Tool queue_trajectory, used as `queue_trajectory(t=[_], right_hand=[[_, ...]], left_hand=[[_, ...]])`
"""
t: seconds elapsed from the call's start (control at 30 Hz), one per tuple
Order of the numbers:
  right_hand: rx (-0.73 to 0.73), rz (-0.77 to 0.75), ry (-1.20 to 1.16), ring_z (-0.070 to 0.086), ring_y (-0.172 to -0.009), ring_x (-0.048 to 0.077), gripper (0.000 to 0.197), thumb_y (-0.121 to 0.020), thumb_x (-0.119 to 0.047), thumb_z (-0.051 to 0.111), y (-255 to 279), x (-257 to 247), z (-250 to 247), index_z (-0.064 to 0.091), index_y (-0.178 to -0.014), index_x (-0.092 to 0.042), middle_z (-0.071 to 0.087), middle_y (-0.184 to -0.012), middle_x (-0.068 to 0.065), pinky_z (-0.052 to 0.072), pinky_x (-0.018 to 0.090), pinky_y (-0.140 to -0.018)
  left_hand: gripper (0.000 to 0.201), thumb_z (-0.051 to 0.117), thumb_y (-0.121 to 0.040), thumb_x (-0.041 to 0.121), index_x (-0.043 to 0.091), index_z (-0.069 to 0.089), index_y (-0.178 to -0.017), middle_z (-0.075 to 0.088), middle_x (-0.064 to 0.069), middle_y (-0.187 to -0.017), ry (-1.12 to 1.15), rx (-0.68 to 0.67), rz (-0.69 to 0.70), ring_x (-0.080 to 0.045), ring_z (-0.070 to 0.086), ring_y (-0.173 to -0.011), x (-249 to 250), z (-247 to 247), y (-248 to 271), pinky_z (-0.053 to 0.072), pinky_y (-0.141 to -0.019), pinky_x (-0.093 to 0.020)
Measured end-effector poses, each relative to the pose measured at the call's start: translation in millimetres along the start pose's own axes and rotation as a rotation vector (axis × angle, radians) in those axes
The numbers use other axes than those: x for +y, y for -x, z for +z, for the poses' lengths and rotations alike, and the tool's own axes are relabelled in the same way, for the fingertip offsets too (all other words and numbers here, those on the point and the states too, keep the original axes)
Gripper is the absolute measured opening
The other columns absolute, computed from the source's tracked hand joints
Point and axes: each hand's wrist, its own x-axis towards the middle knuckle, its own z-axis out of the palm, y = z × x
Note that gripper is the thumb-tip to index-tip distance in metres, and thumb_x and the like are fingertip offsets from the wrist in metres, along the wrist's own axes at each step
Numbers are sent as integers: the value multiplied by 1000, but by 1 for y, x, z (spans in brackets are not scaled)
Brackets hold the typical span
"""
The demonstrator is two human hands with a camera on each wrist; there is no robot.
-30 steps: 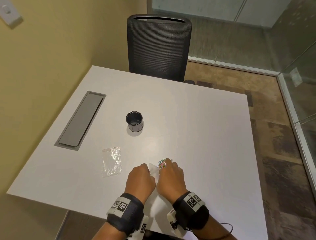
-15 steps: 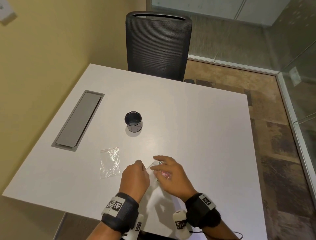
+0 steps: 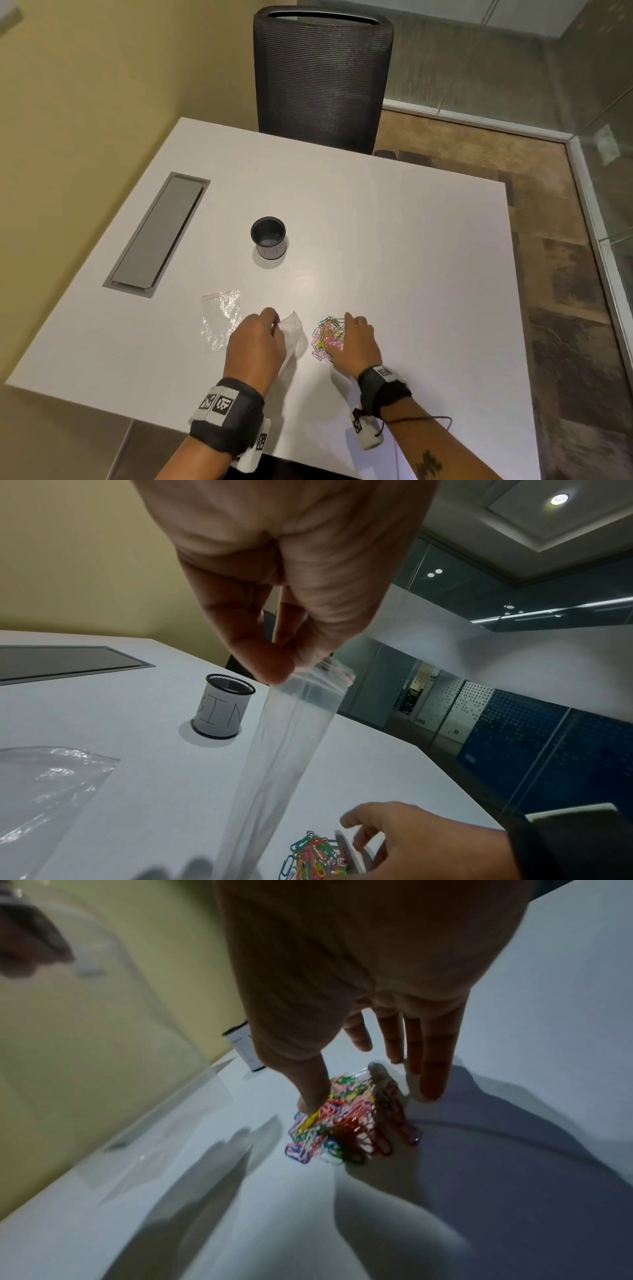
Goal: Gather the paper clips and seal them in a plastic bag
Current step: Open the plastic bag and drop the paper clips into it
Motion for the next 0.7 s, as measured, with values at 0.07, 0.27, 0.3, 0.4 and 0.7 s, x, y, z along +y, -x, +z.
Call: queue_trajectory(t=[0.07,0.27,0.3,0.4,0.7], right_hand=[[22,1,49,32,-148,31,94,-89,-55,71,-4,-10,7,24,-163,-22,30,-159,4,52,44,-104],[23,-69,224,39,-139,33,82,-91,-52,64,-10,-26,24,33,-160,-21,36,-155,8,54,43,-97],[25,-81,246,39,-139,33,76,-92,-49,63,-10,-26,25,36,-158,-21,38,-154,9,55,43,-95],[14,-113,281,40,-142,33,58,-98,-34,58,-13,-21,30,44,-152,-20,41,-150,9,58,41,-88],[74,-239,310,68,-98,36,22,-75,4,73,-16,-5,33,71,-93,-8,64,-110,15,42,33,-51]], left_hand=[[10,69,-90,3,6,75,-97,70,-12,-74,-4,-2,-1,-36,66,-68,-2,2,1,57,-60,-42],[11,69,-92,4,5,75,-102,72,-15,-80,0,-5,-13,-38,69,-74,-11,6,3,58,-64,-42],[11,69,-93,5,5,74,-102,72,-14,-82,2,-7,-20,-37,69,-75,-13,6,3,58,-64,-41],[8,67,-97,8,5,73,-101,72,-11,-84,15,-8,-45,-30,66,-74,-17,7,4,53,-66,-36],[9,67,-97,10,5,72,-103,72,-12,-90,36,-23,-74,-34,68,-84,-25,9,4,48,-71,-35]])
